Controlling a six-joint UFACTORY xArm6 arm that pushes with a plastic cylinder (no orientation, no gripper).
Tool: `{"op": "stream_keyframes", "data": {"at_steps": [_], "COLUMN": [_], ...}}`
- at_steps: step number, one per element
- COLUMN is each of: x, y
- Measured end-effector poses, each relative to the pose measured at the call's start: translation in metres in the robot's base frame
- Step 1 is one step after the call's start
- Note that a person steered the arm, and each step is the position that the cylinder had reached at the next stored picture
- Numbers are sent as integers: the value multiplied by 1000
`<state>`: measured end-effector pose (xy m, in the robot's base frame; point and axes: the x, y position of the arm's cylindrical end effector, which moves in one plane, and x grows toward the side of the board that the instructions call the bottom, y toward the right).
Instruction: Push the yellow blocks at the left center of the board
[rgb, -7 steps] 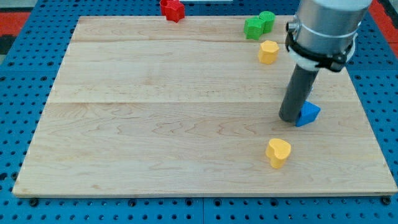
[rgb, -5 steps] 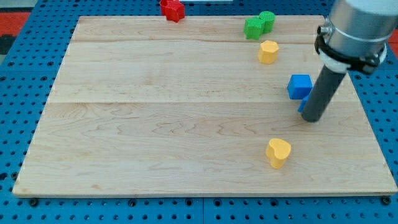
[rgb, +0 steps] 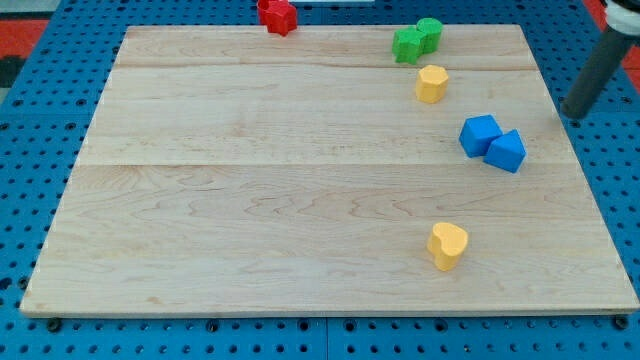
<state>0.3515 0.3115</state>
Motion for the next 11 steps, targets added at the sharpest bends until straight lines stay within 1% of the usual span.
{"op": "stream_keyframes", "data": {"at_steps": [1, 2, 3, 4, 5, 6, 7, 8, 9, 10, 11], "x": [-32, -44, -44, -44, -44, -41, -35, -37, -33, -5, -13], "y": [0, 6, 25, 31, 31, 17, -17, -76, -207, -337, -365]}}
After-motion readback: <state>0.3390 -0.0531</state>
